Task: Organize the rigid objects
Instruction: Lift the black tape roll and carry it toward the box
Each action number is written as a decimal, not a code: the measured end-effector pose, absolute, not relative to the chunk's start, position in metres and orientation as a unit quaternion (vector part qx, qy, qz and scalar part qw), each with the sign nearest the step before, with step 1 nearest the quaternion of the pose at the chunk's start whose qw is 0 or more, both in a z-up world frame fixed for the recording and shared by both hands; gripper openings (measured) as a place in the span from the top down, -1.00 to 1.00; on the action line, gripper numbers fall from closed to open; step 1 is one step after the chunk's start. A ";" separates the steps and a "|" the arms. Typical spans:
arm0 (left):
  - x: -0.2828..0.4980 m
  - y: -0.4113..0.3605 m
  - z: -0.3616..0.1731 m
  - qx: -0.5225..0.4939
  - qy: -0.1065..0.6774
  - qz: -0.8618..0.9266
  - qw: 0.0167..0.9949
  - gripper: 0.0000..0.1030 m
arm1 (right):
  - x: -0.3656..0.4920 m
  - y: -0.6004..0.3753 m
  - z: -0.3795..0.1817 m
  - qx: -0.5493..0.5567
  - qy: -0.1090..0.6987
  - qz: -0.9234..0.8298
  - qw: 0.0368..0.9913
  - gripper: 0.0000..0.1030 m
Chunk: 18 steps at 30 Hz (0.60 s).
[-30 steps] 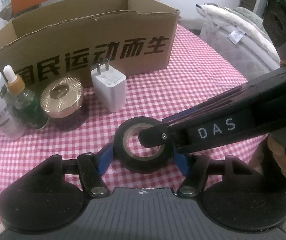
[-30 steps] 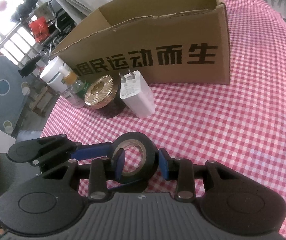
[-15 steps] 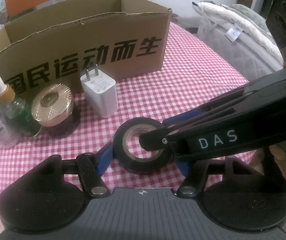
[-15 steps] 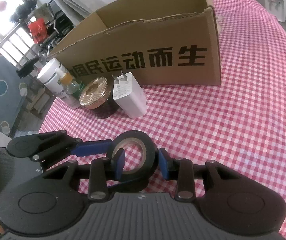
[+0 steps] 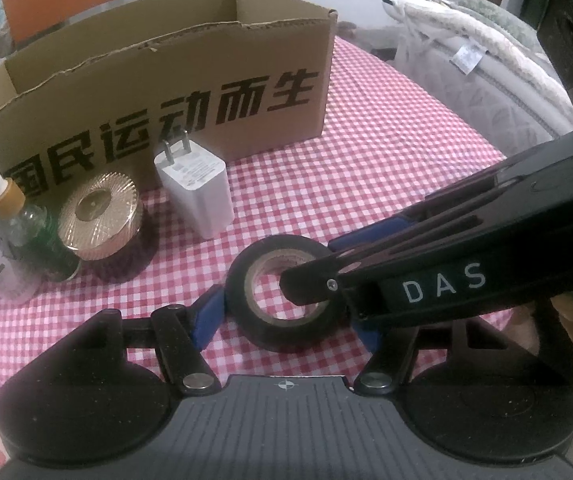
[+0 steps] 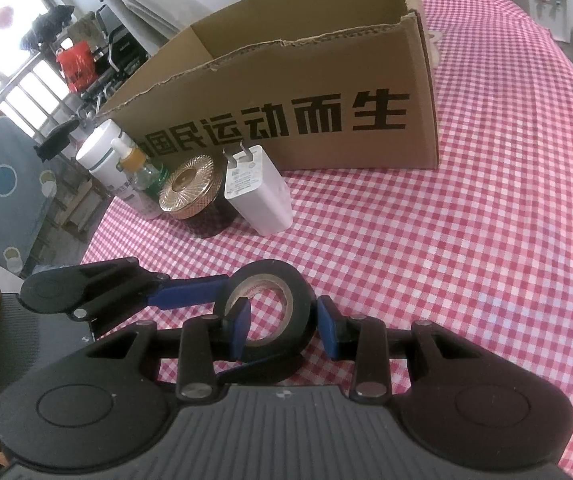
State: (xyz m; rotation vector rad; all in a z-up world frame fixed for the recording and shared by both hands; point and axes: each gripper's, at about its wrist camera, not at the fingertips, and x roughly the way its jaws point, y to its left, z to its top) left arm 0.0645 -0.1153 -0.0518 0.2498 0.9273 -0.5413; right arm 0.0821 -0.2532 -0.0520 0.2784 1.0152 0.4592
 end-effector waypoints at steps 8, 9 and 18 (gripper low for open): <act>0.067 -0.116 -0.051 0.120 0.439 -0.258 0.852 -0.33 | 0.081 -0.253 -0.052 0.134 0.479 0.216 0.840 0.24; 0.067 -0.115 -0.051 0.121 0.439 -0.258 0.852 -0.33 | 0.081 -0.253 -0.052 0.134 0.478 0.216 0.840 0.24; 0.069 -0.116 -0.052 0.123 0.434 -0.260 0.854 -0.30 | 0.079 -0.251 -0.051 0.141 0.479 0.209 0.841 0.24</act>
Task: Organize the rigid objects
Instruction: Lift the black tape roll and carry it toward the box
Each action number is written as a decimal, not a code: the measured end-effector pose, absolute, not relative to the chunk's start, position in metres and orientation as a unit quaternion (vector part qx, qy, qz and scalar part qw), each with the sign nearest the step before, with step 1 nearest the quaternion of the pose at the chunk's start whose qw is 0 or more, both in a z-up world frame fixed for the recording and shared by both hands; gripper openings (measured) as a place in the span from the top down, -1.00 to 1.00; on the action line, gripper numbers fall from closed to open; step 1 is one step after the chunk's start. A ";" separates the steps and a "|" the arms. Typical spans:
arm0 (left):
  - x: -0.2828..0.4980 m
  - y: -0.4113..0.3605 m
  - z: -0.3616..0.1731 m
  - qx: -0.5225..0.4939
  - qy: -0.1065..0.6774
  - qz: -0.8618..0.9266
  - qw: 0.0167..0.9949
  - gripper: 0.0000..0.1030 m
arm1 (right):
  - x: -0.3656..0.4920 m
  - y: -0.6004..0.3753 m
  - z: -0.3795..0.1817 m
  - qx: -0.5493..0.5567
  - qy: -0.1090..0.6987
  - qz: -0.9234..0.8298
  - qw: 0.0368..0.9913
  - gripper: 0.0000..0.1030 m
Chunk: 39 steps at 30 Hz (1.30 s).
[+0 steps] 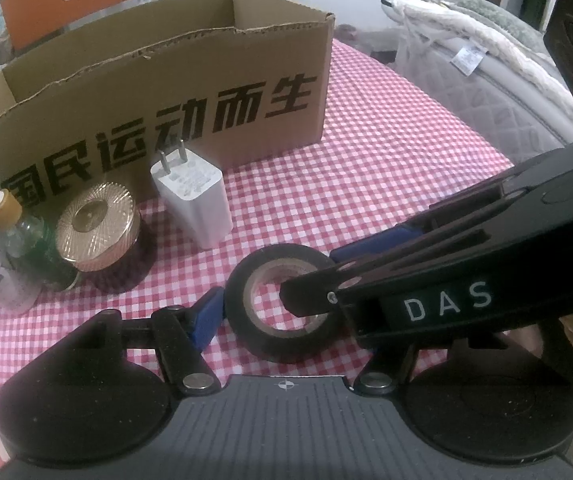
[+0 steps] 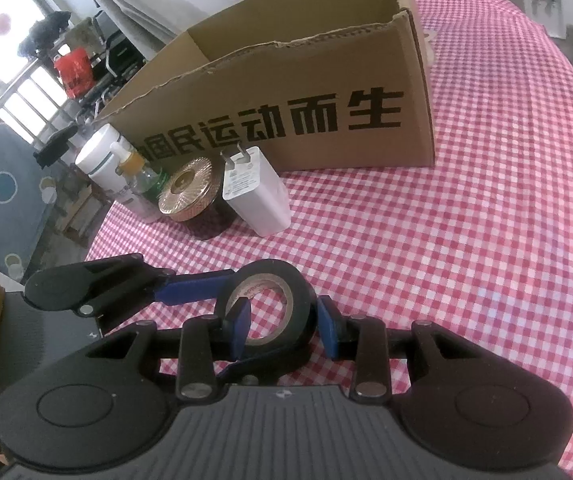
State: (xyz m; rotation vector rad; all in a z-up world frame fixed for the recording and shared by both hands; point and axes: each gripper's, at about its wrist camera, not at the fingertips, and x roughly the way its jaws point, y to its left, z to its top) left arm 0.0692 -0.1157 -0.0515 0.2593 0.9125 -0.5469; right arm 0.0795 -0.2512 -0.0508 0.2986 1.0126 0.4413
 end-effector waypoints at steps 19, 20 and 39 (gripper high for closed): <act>0.057 -0.112 -0.035 0.111 0.408 -0.261 0.868 -0.29 | 0.066 -0.249 -0.035 0.135 0.450 0.202 0.860 0.25; 0.055 -0.112 -0.033 0.110 0.404 -0.261 0.870 -0.29 | 0.065 -0.249 -0.033 0.134 0.446 0.202 0.862 0.25; 0.018 -0.109 0.017 0.117 0.315 -0.264 0.904 -0.29 | 0.021 -0.250 0.022 0.111 0.359 0.197 0.906 0.24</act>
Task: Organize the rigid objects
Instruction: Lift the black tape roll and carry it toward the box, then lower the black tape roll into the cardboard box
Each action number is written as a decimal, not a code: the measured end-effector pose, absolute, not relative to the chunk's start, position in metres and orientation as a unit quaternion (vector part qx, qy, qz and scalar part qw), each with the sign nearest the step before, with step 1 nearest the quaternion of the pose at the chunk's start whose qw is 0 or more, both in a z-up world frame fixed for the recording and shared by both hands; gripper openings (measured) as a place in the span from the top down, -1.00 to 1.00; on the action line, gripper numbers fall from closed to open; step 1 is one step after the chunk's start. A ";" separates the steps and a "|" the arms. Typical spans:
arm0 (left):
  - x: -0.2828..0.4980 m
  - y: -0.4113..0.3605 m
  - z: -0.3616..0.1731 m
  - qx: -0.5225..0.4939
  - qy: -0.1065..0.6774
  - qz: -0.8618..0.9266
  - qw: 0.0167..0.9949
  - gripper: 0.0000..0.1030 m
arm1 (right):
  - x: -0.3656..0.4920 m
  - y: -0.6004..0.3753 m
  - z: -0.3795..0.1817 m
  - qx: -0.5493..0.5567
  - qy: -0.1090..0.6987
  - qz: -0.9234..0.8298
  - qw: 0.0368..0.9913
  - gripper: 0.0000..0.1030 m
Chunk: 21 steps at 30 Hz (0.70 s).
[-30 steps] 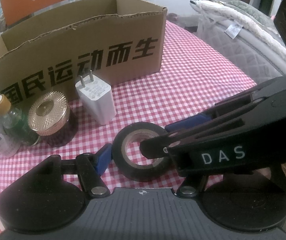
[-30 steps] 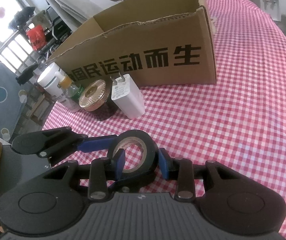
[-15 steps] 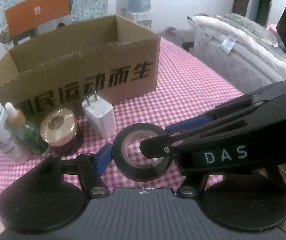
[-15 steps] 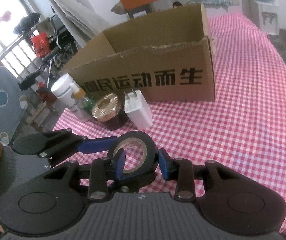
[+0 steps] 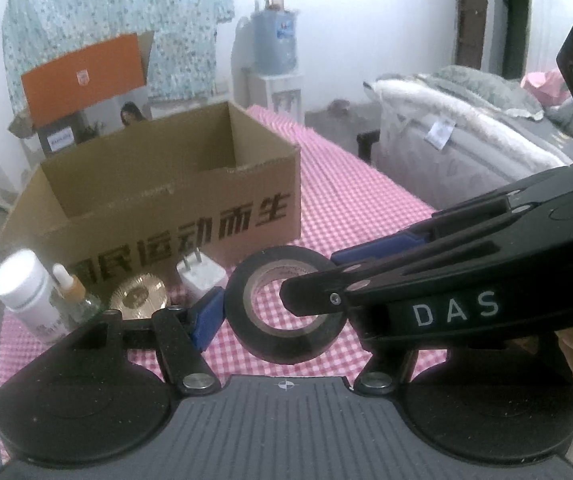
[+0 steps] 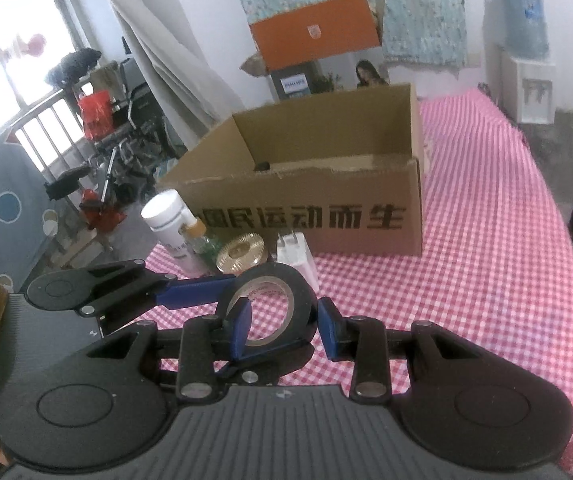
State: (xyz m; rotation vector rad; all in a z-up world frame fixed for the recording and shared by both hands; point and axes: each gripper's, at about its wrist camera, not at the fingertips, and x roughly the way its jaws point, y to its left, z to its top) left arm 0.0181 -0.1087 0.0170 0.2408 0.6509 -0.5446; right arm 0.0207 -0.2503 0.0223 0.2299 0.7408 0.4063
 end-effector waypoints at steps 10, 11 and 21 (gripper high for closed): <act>0.015 -0.104 0.038 0.113 0.278 -0.255 0.919 -0.29 | 0.014 -0.246 0.047 0.095 0.322 0.203 0.920 0.24; 0.015 -0.103 0.041 0.112 0.274 -0.254 0.921 -0.29 | 0.014 -0.246 0.050 0.093 0.319 0.204 0.921 0.24; 0.026 -0.099 0.061 0.111 0.248 -0.237 0.933 -0.29 | 0.029 -0.242 0.072 0.083 0.292 0.220 0.927 0.24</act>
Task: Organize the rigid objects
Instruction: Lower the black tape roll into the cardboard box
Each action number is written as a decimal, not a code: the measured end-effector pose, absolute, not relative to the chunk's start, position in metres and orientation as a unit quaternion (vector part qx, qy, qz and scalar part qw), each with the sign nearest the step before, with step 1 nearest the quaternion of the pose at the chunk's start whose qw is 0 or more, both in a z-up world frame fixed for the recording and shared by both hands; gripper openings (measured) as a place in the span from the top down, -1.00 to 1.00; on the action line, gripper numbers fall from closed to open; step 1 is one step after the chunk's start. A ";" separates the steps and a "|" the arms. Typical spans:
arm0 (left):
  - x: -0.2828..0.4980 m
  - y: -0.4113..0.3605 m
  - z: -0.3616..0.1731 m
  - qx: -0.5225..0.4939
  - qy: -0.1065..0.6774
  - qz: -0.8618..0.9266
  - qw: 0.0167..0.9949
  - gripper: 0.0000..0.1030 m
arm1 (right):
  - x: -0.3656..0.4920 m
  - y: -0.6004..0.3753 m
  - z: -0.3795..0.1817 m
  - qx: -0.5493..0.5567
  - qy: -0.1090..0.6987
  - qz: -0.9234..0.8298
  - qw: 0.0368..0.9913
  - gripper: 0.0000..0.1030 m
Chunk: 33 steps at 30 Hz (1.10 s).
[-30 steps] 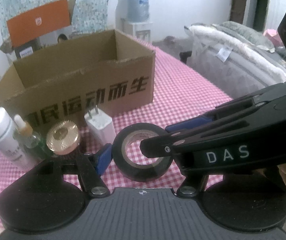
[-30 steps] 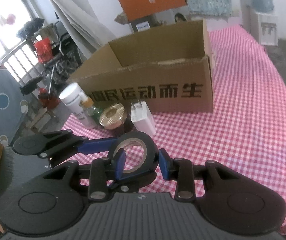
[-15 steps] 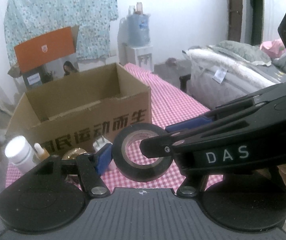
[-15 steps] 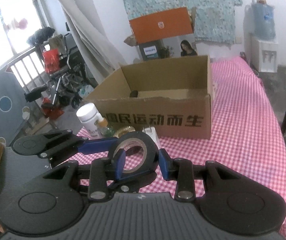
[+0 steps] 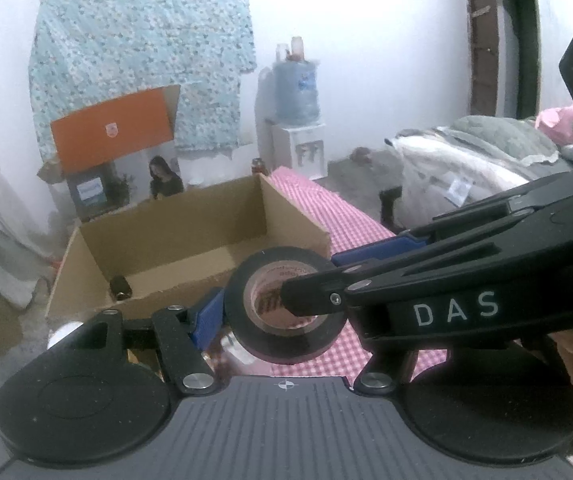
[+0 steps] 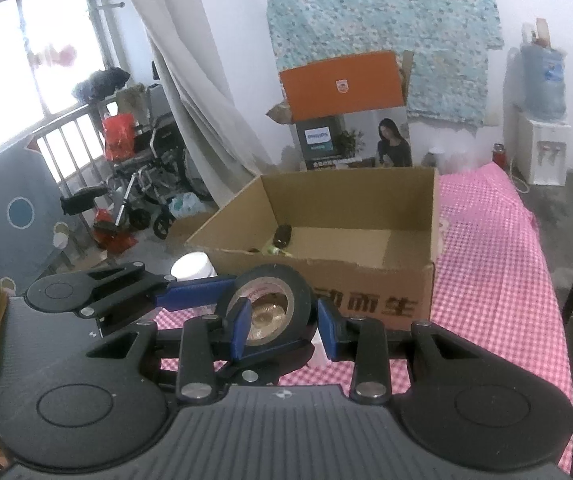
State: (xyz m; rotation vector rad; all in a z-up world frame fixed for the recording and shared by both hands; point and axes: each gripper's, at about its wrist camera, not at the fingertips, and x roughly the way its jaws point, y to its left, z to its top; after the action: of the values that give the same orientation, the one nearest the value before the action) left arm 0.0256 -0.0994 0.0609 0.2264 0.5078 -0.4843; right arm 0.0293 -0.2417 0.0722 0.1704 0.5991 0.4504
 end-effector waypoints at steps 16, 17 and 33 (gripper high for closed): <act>0.091 -0.088 0.083 0.088 0.259 -0.192 0.943 -0.29 | 0.108 -0.226 0.097 0.060 0.310 0.260 0.912 0.24; 0.097 -0.087 0.085 0.086 0.260 -0.187 0.943 -0.29 | 0.118 -0.225 0.100 0.058 0.312 0.264 0.911 0.24; 0.234 -0.074 0.053 0.080 0.386 -0.140 0.908 -0.30 | 0.291 -0.193 0.065 0.068 0.445 0.302 0.840 0.24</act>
State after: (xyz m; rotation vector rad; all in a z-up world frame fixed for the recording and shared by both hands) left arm 0.2342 -0.0737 0.0531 0.1661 0.7955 -0.2884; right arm 0.2910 -0.1928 0.0647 0.1432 0.9398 0.6387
